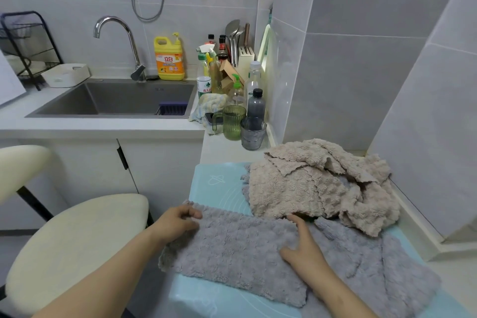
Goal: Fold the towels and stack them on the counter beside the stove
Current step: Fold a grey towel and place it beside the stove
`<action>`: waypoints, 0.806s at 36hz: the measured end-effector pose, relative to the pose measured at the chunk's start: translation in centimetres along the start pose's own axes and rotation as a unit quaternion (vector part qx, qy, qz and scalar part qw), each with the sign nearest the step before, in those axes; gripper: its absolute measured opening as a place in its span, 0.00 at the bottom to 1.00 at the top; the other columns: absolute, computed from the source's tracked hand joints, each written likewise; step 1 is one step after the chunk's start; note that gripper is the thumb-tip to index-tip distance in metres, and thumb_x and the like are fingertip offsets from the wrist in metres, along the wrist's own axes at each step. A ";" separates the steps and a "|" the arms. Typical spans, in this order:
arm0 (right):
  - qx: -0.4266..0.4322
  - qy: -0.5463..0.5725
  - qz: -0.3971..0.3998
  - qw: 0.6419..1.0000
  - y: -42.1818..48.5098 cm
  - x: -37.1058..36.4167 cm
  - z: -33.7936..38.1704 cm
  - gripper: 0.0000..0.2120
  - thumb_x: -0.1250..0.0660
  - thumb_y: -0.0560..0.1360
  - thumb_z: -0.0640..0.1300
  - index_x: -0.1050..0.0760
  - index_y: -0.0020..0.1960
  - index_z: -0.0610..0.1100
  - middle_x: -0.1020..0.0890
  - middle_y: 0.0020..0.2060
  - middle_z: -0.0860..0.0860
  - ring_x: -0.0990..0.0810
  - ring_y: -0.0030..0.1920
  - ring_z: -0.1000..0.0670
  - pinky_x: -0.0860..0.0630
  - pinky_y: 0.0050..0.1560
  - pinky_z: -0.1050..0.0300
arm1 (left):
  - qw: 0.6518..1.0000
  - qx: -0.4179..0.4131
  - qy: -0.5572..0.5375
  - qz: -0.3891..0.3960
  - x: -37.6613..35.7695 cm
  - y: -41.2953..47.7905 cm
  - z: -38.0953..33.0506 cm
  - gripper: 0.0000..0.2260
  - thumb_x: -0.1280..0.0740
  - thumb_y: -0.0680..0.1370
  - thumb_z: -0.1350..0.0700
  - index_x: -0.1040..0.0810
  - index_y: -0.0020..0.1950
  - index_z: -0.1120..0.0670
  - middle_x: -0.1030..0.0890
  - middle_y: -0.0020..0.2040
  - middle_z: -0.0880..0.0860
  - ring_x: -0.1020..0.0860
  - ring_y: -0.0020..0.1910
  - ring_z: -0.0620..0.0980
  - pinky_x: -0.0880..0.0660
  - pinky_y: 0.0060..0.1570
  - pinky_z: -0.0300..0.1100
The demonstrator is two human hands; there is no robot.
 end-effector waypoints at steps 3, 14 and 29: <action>0.017 -0.032 0.017 0.999 0.3 0.2 -1.1 0.32 0.41 0.77 0.34 0.48 0.75 0.54 0.42 0.75 0.51 0.28 0.49 0.62 0.30 0.32 0.77 | 1.000 -0.008 0.019 0.016 0.1 -0.4 -0.1 0.11 0.29 0.73 0.64 0.23 0.50 0.50 0.26 0.60 0.58 0.25 0.58 0.55 0.28 0.58 0.43; -0.010 0.040 -0.079 0.996 1.4 2.4 -2.2 0.32 0.36 0.76 0.37 0.47 0.75 0.45 0.37 0.73 0.47 0.29 0.64 0.45 0.30 0.59 0.53 | 0.992 -0.054 0.116 0.024 -1.8 -1.9 -0.1 0.19 0.31 0.74 0.60 0.29 0.63 0.48 0.31 0.67 0.49 0.29 0.59 0.46 0.32 0.60 0.35; -0.057 0.118 -0.047 0.990 0.8 2.5 -3.2 0.35 0.32 0.72 0.34 0.45 0.73 0.48 0.29 0.65 0.47 0.25 0.57 0.46 0.24 0.56 0.48 | 0.861 -0.233 0.451 0.042 -11.0 -4.0 -3.6 0.21 0.44 0.79 0.44 0.43 0.72 0.38 0.35 0.62 0.53 0.30 0.58 0.52 0.30 0.49 0.42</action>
Point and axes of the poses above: each hand's wrist, its own y-axis towards the middle knuckle, its own x-axis out of the back of the hand, z = x × y, the point moved 1 cm from there along y, towards the middle knuckle
